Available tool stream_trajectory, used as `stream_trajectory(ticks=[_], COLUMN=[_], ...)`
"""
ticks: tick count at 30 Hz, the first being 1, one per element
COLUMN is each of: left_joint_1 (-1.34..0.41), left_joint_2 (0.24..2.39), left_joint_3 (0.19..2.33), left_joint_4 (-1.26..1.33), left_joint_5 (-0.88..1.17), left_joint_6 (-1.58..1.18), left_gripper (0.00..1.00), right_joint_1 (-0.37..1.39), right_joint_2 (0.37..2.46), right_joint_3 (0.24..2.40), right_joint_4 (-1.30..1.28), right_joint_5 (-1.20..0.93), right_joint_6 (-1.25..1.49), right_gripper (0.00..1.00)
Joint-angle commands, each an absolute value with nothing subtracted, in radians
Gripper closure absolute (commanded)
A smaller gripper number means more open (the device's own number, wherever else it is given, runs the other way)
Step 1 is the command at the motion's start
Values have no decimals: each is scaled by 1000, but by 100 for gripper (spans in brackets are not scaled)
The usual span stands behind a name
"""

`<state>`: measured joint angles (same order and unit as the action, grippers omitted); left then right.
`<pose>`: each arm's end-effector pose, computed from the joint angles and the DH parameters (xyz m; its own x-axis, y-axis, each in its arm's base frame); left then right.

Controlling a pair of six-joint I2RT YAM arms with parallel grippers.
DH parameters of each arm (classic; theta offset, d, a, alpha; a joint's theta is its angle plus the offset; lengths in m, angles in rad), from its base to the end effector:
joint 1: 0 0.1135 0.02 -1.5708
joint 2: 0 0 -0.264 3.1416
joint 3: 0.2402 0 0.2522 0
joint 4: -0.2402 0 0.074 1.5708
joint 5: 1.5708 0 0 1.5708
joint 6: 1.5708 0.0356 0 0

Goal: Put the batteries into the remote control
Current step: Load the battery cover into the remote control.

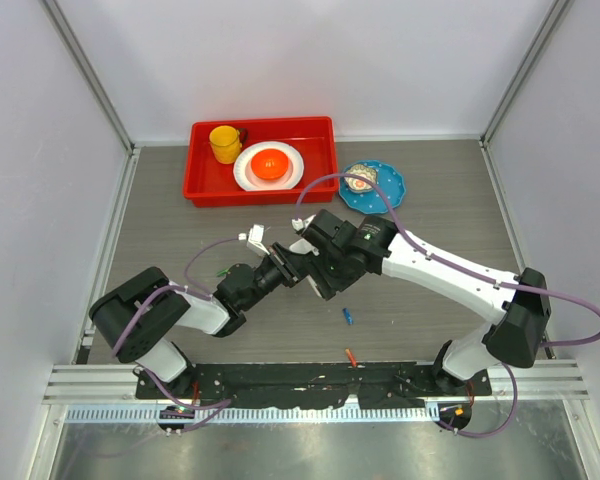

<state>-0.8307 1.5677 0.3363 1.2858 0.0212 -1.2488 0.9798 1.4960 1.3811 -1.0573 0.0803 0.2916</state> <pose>0.1793 -0.1975 0.1724 -0.7022 -0.6374 -0.3171 0.2729 0.1703 -0.9468 0.1656 0.2417 0.3074 -0.7248 -0.5659 -0.3930 -0.6285 0.7767 0.0408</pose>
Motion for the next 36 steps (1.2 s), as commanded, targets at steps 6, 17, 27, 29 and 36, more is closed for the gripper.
stream_trajectory(ticks=[6,17,27,29,36], left_joint_1=[-841,-810,-796,-796,-796], left_joint_2=[1562,1563,1568,1562,1549], left_joint_3=[345,341,354,359,364], left_joint_4=[1546,1546,1546,1546,1546], left_joint_5=[29,35,64,75,97], left_joint_6=[-1241,-1264,-1290,-1293,-1298], left_gripper=[100,100,100,100,100], right_joint_1=[976,977,977,977,977], right_joint_2=[1453,1442,1447,1451,1465], right_joint_3=[1430,1439,1445,1439,1430], right_joint_4=[-1032,-1060,-1071,-1069,-1063], right_joint_5=[87,60,17,14,14], right_joint_6=[301,287,272,268,262], right_gripper=[99,99,99,99,99])
